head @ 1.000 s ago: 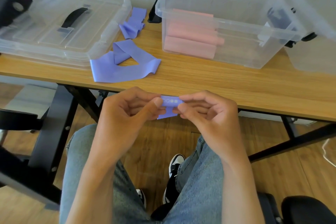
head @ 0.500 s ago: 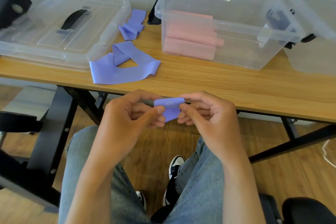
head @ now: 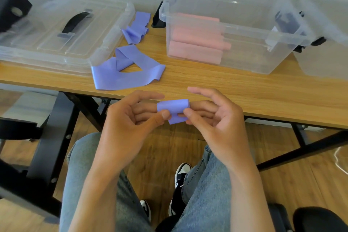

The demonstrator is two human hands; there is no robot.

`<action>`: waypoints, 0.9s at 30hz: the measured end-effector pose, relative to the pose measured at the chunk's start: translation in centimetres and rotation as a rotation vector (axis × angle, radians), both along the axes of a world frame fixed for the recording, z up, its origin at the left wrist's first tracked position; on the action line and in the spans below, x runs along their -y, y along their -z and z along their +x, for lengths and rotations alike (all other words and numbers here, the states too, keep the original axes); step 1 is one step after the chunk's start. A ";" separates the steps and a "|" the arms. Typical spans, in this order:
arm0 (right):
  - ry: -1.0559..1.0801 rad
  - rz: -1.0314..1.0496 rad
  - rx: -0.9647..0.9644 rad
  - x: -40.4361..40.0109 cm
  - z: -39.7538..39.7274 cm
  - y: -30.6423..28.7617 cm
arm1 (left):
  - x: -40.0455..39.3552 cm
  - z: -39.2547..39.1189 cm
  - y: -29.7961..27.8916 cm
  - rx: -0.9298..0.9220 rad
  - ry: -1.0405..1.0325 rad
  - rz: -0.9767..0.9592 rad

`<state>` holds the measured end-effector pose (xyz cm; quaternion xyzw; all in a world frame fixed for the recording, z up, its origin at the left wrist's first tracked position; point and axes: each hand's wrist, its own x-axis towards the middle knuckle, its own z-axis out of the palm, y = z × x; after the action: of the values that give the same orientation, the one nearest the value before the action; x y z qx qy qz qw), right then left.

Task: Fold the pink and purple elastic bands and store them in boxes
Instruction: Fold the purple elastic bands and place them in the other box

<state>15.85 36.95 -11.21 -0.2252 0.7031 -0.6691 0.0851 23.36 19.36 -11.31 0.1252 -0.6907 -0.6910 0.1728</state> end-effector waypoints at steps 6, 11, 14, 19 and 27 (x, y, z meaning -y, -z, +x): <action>-0.001 0.104 -0.031 -0.5 -0.3 0.6 | 0.1 0.1 0.4 0.034 0.035 -0.081; -0.008 0.081 -0.021 -0.3 -0.1 0.7 | 0.0 0.1 0.3 0.054 0.034 -0.063; -0.022 0.011 0.029 -0.1 0.0 0.5 | -0.1 0.2 0.1 0.027 0.032 -0.093; -0.012 -0.072 0.074 0.3 0.3 -0.1 | 0.2 0.4 0.3 0.018 0.011 -0.098; -0.016 -0.011 0.033 0.0 0.0 0.3 | -0.1 0.1 0.6 0.060 0.049 -0.024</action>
<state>15.80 36.92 -11.51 -0.2204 0.6961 -0.6758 0.1008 23.45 19.44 -11.87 0.1268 -0.7068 -0.6824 0.1364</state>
